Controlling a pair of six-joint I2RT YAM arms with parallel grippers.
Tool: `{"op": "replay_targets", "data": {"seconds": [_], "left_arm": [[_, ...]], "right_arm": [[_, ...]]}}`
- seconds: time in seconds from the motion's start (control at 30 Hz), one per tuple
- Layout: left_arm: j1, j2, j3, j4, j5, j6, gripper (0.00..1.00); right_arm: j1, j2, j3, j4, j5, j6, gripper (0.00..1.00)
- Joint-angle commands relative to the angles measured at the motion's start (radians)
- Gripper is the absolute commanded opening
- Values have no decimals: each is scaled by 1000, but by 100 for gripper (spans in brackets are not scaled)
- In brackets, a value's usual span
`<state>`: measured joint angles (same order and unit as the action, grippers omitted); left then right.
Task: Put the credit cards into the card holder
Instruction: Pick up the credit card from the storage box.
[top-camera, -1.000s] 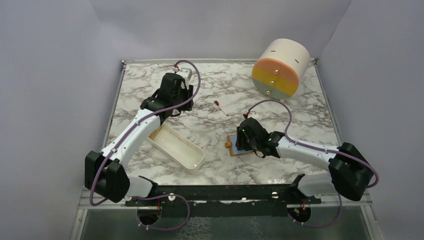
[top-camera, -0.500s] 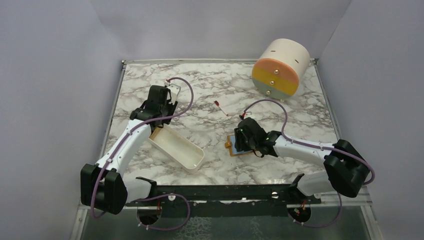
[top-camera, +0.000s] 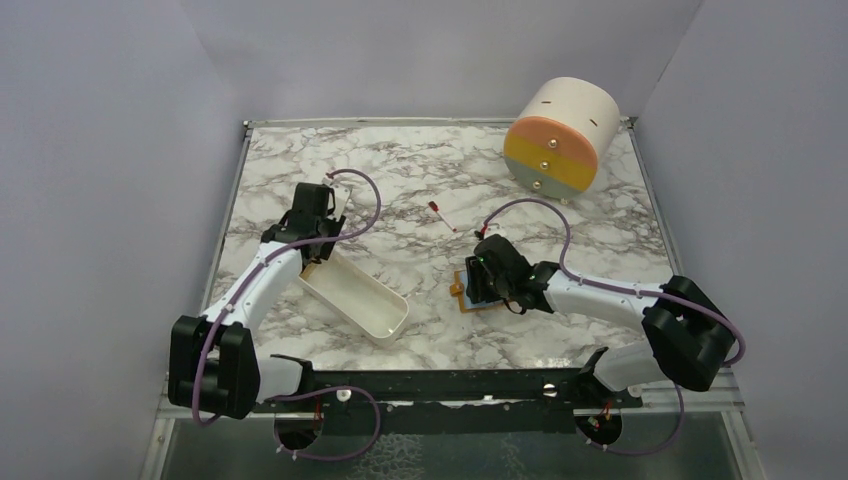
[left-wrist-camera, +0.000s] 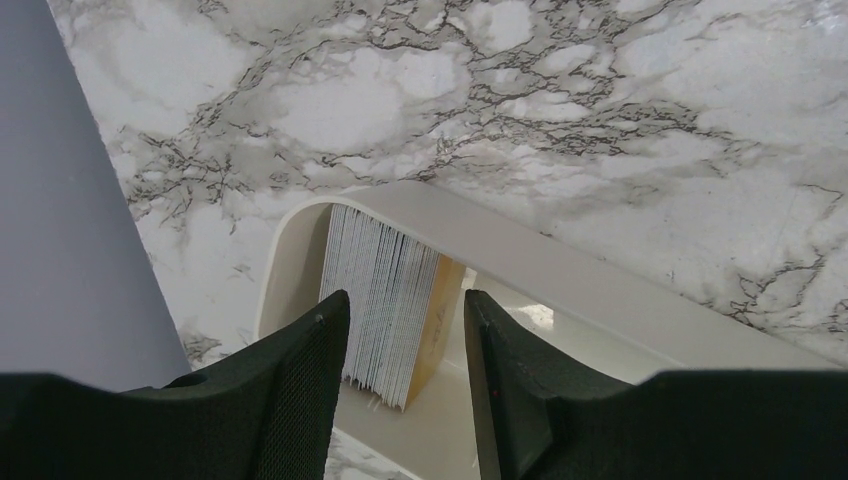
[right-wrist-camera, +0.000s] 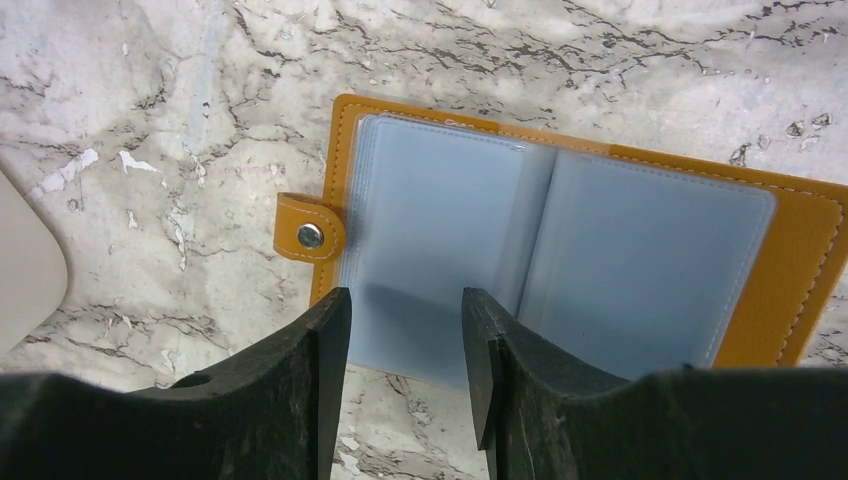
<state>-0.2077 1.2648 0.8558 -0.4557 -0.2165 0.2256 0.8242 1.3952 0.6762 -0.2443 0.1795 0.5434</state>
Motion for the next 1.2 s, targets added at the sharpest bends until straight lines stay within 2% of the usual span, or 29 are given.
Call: {"op": "replay_targets", "data": {"seconds": [0.0,0.17,0.47,0.73,0.97,1.17], "left_arm": [[9,-35,-39,42,-54,29,48],[10,-61,-93,81,-37,47,51],[11,-18,-131,122,-129,46,52],[11,-20,-167,197,-130,74,52],[11,29,-166,197,-104,74,52],[11,57,-142,175,-139,74,49]], "right_arm": [[-3,-13,-8,38,-34,-11,45],[-3,-17,3,31,-34,-24,45],[-3,-69,0,10,-22,-26,45],[-3,-77,-4,-7,-33,-23,45],[-3,-88,-4,-7,-25,-21,45],[-4,-96,-2,-12,-13,-28,45]]}}
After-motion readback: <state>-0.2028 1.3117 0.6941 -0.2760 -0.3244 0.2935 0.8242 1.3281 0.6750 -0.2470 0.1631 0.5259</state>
